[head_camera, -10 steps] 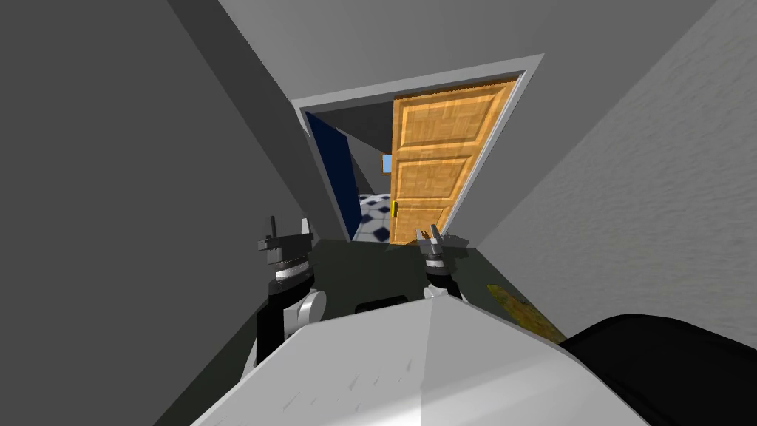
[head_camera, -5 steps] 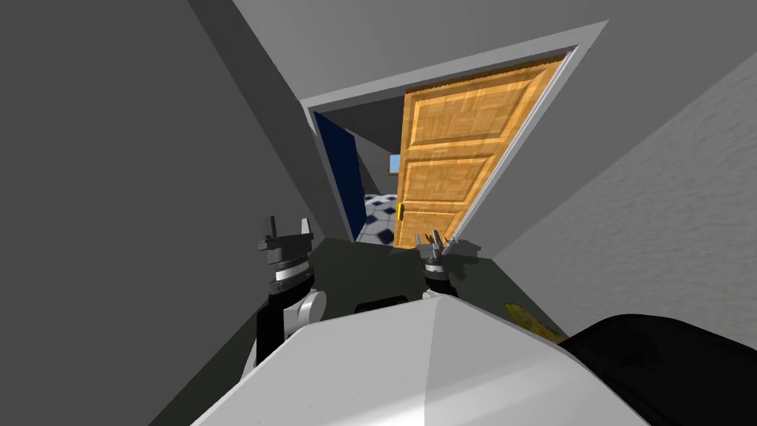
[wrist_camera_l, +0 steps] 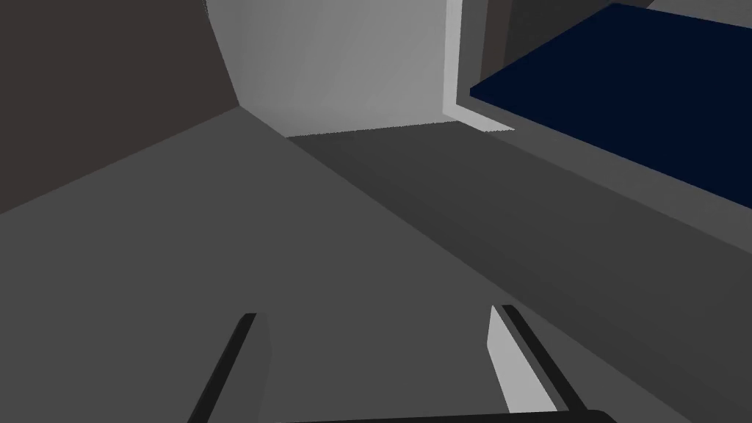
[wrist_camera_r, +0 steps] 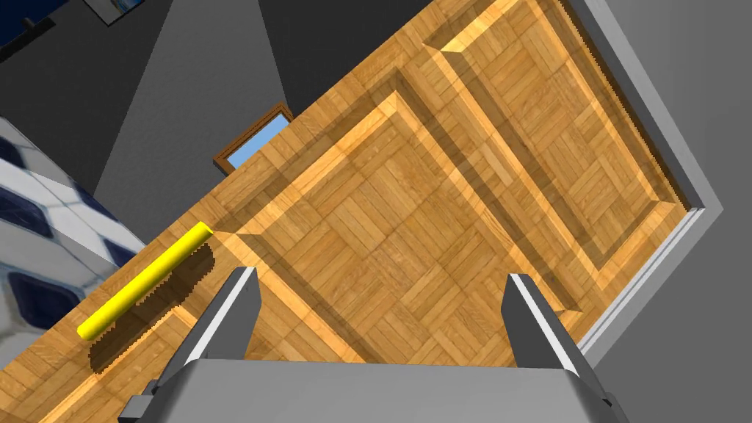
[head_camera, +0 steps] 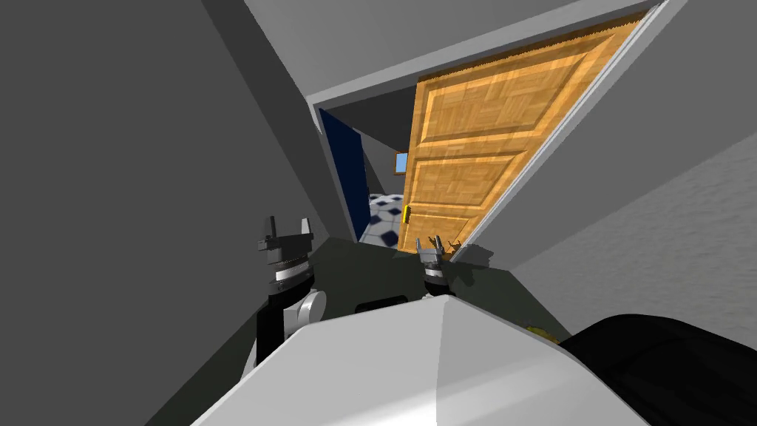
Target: Push the door open
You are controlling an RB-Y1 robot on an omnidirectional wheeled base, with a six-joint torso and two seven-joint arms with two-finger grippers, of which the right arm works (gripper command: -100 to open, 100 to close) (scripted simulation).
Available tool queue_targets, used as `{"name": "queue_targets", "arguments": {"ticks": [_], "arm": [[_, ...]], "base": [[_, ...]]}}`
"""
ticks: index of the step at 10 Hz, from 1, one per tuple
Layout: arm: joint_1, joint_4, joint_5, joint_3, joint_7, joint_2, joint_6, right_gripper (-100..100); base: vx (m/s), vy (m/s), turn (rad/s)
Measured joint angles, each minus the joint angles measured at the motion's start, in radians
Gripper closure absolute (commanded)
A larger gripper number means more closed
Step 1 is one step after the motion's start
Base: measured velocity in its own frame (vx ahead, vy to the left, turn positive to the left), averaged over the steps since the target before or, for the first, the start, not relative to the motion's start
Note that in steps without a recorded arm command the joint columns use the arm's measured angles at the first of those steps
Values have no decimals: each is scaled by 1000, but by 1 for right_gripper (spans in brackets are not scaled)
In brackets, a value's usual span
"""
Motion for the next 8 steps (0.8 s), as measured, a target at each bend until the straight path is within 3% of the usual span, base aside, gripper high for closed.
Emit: {"name": "queue_targets", "arguments": {"ticks": [8], "arm": [[17,140,-165,58,-146,-4,-131,-100]], "base": [[113,-50,136]]}}
